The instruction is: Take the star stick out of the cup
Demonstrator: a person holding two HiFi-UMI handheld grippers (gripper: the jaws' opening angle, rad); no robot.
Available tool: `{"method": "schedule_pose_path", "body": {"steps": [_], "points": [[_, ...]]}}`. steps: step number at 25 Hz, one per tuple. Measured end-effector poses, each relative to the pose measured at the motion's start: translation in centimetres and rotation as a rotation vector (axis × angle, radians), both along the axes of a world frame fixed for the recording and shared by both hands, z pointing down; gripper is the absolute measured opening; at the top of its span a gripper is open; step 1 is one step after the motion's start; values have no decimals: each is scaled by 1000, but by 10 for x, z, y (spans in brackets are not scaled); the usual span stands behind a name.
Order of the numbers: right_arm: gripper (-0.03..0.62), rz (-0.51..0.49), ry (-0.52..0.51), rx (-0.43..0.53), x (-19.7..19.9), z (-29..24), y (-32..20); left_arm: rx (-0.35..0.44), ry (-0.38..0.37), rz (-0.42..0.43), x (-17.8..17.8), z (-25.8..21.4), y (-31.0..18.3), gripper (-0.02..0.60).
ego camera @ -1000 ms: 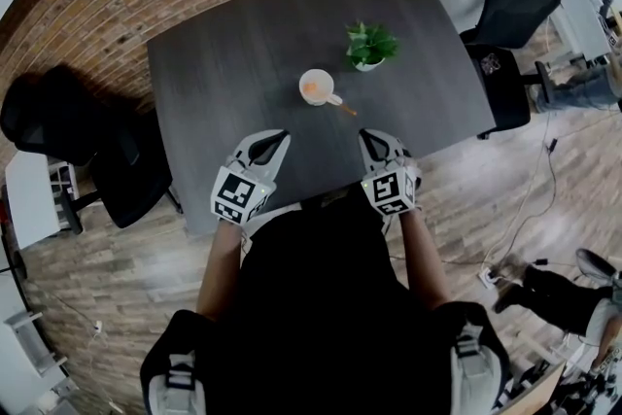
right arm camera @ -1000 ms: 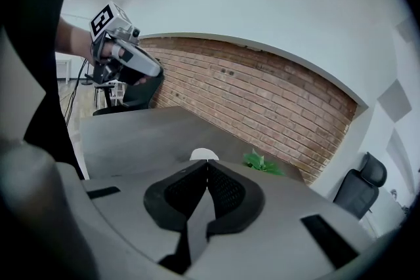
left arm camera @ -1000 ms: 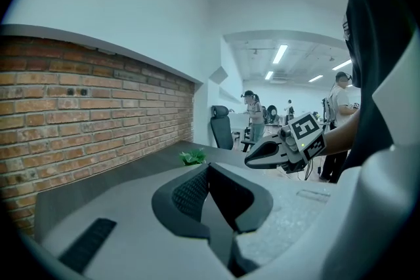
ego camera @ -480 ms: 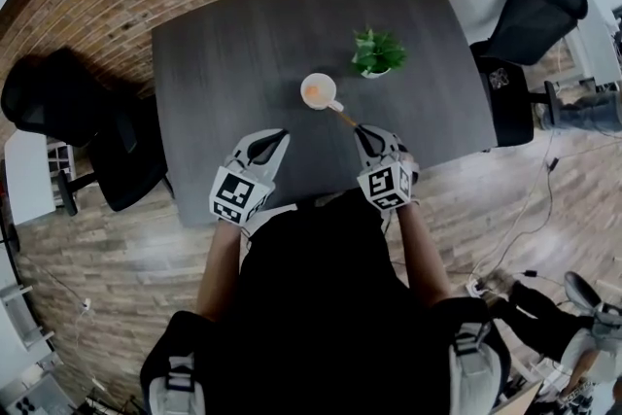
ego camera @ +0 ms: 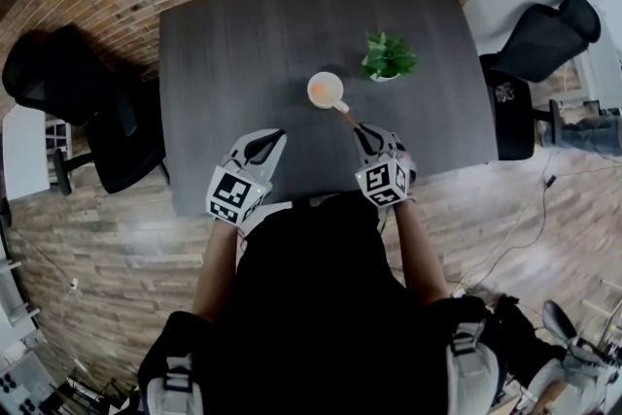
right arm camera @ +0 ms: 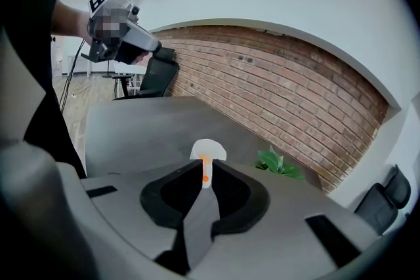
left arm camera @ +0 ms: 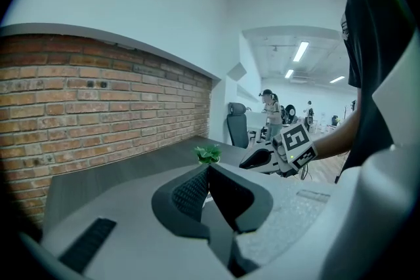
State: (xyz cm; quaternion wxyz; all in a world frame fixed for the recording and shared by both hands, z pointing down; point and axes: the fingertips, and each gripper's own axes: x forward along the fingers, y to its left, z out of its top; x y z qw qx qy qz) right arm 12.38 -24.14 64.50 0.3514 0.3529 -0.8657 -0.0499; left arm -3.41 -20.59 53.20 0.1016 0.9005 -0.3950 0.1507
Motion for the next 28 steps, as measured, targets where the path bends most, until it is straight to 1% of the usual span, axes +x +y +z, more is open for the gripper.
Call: {"method": "schedule_pose_path", "body": {"steps": [5,11,15,19,23,28], "points": [[46,-13,23,-13,-3,11,-3,-9,-14,-17,-7,3,1,2],[46,-12,14,-26,-5,22,-8,-37,-25,-24,-11,7,4,2],[47,-10,12,-36,-8,26,-10,-23,-35,-32,-18,5,3,2],[46,-13,9,-43,-11,31,-15,-41,-43,-42,-22,8,3,2],[46,-17,12,-52,-14,34,-17,-25,-50,-41,-24,5,-1,2],[43,-19,19,-55,-14,43,-20,-42,-48,-51,-26,10,-2,2]]}}
